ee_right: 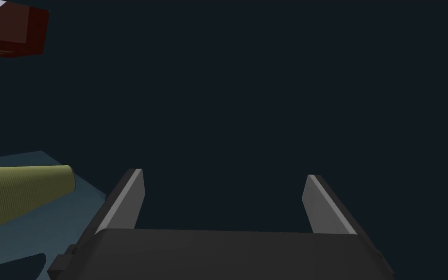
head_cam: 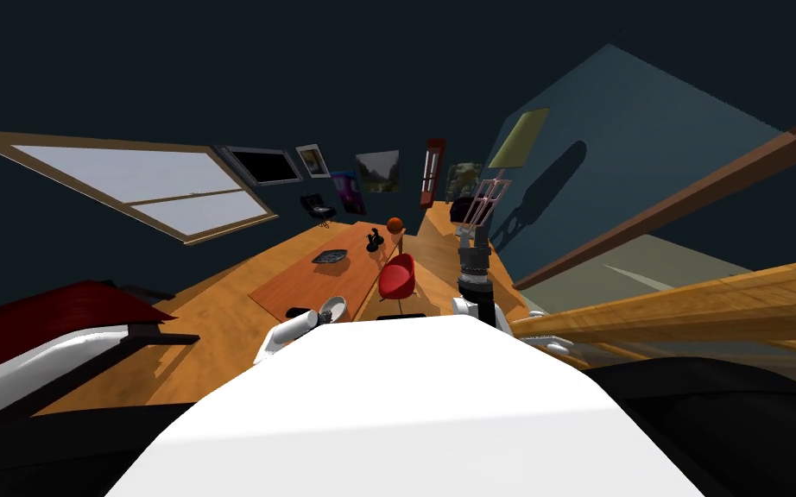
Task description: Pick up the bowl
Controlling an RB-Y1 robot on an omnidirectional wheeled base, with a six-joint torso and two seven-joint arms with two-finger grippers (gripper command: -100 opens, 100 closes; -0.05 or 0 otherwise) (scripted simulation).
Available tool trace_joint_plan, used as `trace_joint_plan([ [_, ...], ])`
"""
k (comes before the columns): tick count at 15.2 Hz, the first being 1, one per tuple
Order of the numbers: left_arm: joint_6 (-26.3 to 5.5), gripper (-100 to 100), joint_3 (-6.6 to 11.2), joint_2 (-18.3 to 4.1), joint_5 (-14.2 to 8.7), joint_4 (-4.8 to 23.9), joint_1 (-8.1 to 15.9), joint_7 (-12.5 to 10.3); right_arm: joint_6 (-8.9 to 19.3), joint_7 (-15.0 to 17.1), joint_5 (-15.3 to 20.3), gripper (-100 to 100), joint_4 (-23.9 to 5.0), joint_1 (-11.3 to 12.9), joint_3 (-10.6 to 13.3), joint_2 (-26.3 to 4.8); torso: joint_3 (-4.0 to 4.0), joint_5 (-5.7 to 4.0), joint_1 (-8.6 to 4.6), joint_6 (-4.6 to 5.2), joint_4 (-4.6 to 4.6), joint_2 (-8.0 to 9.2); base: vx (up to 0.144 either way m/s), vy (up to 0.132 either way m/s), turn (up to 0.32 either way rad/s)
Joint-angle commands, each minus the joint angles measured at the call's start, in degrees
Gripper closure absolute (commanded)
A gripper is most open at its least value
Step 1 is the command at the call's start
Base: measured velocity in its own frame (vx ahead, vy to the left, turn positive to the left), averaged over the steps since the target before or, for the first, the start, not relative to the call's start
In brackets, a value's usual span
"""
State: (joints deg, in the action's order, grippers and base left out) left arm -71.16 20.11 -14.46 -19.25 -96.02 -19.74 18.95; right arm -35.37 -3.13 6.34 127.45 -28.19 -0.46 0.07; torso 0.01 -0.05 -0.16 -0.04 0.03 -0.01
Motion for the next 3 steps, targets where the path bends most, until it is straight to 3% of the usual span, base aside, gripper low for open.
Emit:
trace_joint_plan([
  [1, -1.9, 100, 0.55, -0.2, -0.4, -2.0, -0.4, 0.1, 0.0, 0.0, 0.0, 0, 0.0, 0.0, 0.0, 0.0, 0.0, 0.0, 0.0, 0.0, 0.0, 0.0, 0.009, -0.031, 0.023],
  [3, -1.4, 100, 0.42, -0.1, -0.3, -1.7, -0.5, 0.1, 0.0, 0.0, 0.0, 0, 0.0, 0.0, 0.0, 0.0, 0.01, -0.02, -0.03, 0.01, 0.01, 0.01, 0.006, -0.021, 0.013],
])
